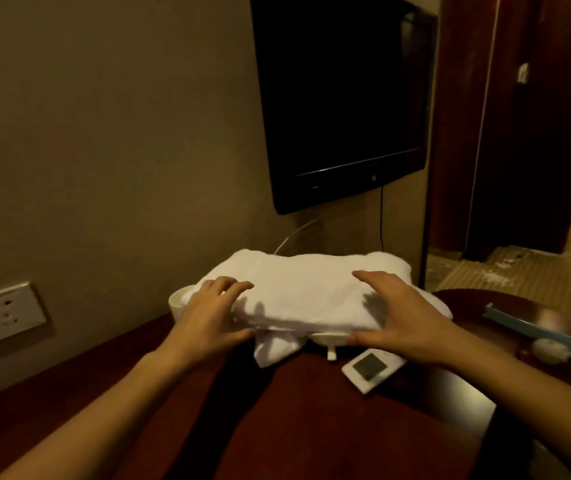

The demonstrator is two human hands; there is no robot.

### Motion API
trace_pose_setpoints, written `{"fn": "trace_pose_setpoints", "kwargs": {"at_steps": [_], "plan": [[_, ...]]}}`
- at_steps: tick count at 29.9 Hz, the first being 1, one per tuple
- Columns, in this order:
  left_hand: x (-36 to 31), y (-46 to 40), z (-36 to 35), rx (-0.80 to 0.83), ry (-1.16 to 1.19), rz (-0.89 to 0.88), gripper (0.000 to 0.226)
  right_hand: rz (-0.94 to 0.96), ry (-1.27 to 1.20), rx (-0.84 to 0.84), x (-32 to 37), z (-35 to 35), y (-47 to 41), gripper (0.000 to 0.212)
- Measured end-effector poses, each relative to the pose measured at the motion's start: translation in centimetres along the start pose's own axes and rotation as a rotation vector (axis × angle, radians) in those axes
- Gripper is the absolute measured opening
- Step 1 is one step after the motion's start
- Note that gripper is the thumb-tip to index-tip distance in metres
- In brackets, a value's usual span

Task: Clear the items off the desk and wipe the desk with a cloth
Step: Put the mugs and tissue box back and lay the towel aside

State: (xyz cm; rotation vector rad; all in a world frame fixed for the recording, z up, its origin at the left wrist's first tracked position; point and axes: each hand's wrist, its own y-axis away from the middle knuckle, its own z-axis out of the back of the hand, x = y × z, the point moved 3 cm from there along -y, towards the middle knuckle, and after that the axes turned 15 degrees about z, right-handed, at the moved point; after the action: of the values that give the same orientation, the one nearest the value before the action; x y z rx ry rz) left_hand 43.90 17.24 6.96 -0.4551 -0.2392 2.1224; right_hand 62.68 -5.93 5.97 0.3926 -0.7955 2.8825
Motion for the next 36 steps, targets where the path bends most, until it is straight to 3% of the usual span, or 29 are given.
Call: {"fn": "trace_pose_setpoints", "kwargs": {"at_steps": [5,8,17,22,25,29,33,36], "plan": [[3.8,-5.2,-1.1,0.094,-0.157,-0.008,0.102,-0.017,0.269,0.205,-4.0,-0.3,-2.0,0.111],[6.0,-6.7,-2.5,0.1,-0.157,-0.046,0.098,-0.048,0.35,0.328,-5.3,-0.7,-2.2,0.11],[6.7,-8.3,-1.1,0.048,0.19,-0.206,0.046,-0.019,0.212,0.117,-6.6,0.1,-3.6,0.064],[6.2,-6.7,0.0,0.05,0.419,-0.2,0.02,-0.074,0.35,0.284,-5.3,-1.4,-2.6,0.105],[5.7,-5.8,0.6,0.045,0.441,-0.19,0.018,-0.034,0.426,0.234,-4.9,-1.9,-2.1,0.096],[5.2,-5.0,1.4,0.059,0.477,-0.203,0.012,-0.046,0.31,0.139,-4.8,-1.0,-1.5,0.075],[4.7,-4.7,1.5,0.025,0.501,-0.205,0.054,-0.075,0.159,0.11,-3.8,-1.3,-1.3,0.073],[4.8,-4.4,0.3,0.087,0.377,-0.133,0.071,-0.213,0.073,-0.051,-4.3,-1.3,-1.4,0.062]]}}
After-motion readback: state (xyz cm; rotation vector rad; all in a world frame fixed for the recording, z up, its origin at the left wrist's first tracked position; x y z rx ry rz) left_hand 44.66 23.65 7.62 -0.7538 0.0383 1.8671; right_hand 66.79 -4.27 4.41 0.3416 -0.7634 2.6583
